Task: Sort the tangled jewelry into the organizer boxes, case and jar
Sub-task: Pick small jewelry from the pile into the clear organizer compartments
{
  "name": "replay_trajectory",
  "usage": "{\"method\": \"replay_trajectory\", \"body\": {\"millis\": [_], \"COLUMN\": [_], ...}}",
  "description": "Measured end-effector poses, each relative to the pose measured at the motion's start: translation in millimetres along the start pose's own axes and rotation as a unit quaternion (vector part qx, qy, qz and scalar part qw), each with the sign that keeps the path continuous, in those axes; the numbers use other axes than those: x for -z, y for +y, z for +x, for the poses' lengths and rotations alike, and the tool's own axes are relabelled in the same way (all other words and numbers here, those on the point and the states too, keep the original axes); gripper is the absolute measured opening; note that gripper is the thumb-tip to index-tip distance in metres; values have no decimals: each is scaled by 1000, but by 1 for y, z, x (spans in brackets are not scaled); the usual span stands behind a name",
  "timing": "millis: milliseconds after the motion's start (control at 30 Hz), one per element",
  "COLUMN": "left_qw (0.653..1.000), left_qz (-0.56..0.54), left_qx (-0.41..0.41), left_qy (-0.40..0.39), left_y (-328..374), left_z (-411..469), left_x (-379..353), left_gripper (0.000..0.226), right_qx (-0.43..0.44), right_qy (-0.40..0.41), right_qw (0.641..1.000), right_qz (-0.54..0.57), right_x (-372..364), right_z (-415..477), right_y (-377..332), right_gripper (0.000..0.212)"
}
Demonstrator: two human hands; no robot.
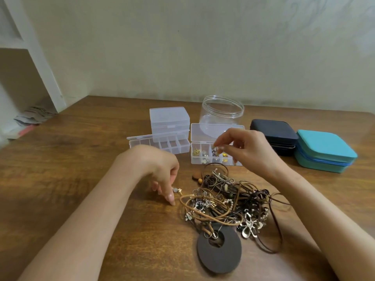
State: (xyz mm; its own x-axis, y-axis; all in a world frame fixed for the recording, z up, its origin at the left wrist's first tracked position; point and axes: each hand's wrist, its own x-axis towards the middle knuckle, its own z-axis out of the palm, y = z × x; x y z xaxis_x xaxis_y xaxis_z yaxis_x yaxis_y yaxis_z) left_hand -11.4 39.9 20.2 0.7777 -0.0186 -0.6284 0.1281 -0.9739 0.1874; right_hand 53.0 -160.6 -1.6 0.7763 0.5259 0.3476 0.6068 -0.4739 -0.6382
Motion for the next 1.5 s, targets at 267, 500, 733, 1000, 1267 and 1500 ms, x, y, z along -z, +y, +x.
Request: {"method": "replay_trajectory", "body": {"millis": [267, 500, 733, 1000, 1267, 1500], "left_qw": [997, 994, 990, 971, 949, 947], "left_qz": [-20, -5, 13, 18, -47, -81], "left_qx": [-73, -89, -70, -110, -143, -177], "left_qy": [8, 69, 120, 212, 277, 256], "left_y": [-4, -3, -2, -1, -4, -2], "left_z": [9, 13, 15, 9, 14, 16], "left_x": [1, 0, 1, 2, 4, 2], "left_gripper": [11, 10, 6, 10, 18, 15], "right_qx": [-67, -60, -65, 39, 9, 10], "right_qy": [-178, -259, -251, -326, -328, -342], "right_qw": [977, 959, 959, 943, 945, 906], "right_qz": [-94, -103, -116, -56, 11, 249], "right_x": [21, 12, 19, -1, 19, 56], "right_z": [2, -2, -1, -14, -14, -8], "right_y": [11, 9, 8, -22, -21, 5], "right_gripper": [7, 11, 6, 37, 12, 16]}}
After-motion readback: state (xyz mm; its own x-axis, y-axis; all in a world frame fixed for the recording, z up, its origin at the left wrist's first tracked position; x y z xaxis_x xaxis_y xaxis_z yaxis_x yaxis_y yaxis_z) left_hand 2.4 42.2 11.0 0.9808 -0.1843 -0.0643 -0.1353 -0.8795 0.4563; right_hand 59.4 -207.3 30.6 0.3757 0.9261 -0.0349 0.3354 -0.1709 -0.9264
